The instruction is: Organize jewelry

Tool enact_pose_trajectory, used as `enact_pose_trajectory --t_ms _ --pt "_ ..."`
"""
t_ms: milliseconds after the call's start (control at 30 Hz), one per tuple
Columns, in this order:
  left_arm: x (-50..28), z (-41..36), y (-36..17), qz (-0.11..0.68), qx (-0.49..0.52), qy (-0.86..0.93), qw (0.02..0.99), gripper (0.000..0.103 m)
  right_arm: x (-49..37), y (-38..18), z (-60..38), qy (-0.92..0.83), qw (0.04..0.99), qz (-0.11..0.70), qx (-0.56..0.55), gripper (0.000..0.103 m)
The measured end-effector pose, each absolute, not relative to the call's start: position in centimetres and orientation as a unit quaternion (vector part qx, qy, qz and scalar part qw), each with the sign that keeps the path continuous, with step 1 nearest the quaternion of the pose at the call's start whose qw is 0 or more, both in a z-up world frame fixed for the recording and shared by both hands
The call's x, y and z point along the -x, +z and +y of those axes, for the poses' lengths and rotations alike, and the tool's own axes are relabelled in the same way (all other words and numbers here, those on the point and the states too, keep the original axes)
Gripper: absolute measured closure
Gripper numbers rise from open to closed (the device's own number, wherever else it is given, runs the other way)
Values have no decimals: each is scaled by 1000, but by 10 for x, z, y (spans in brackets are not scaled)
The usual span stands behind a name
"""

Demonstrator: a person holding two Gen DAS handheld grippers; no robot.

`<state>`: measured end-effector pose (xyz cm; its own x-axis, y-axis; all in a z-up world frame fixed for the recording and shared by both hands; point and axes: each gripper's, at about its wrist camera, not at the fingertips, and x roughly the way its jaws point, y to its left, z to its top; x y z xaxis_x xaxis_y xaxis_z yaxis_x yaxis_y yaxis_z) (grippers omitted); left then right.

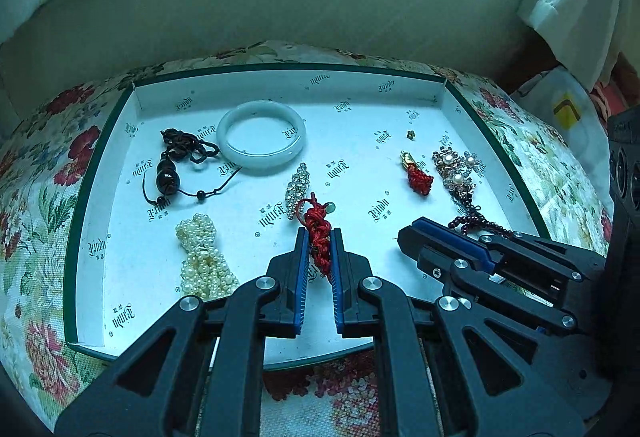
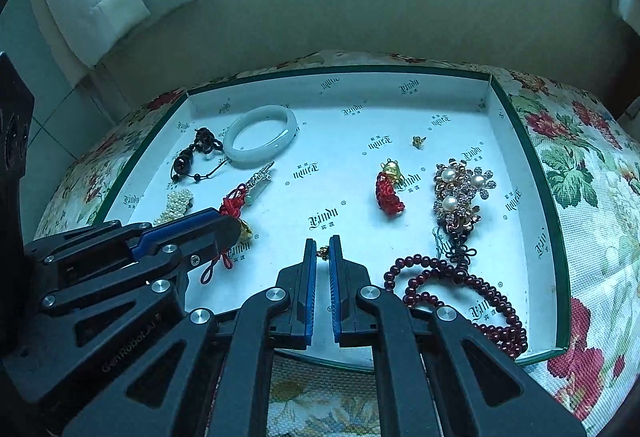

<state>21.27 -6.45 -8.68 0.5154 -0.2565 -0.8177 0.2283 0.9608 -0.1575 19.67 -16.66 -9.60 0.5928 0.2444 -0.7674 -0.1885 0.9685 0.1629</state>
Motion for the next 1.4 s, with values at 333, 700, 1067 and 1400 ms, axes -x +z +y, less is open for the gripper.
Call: enact_pose_trajectory --t_ms 333,700,1067,1400 --pt "-215 -62 -89 476 18 -134 869 90 -200 -98 -171 118 890 437 -49 95" --pt "-215 -57 -86 473 24 -132 871 69 -199 -99 -175 113 891 436 -55 94" --pt "-215 -46 -79 463 28 -116 878 56 -199 -95 -187 97 898 424 -70 58" --pt "-213 -43 -75 453 26 -108 885 47 -196 -92 -190 91 901 417 -73 55"
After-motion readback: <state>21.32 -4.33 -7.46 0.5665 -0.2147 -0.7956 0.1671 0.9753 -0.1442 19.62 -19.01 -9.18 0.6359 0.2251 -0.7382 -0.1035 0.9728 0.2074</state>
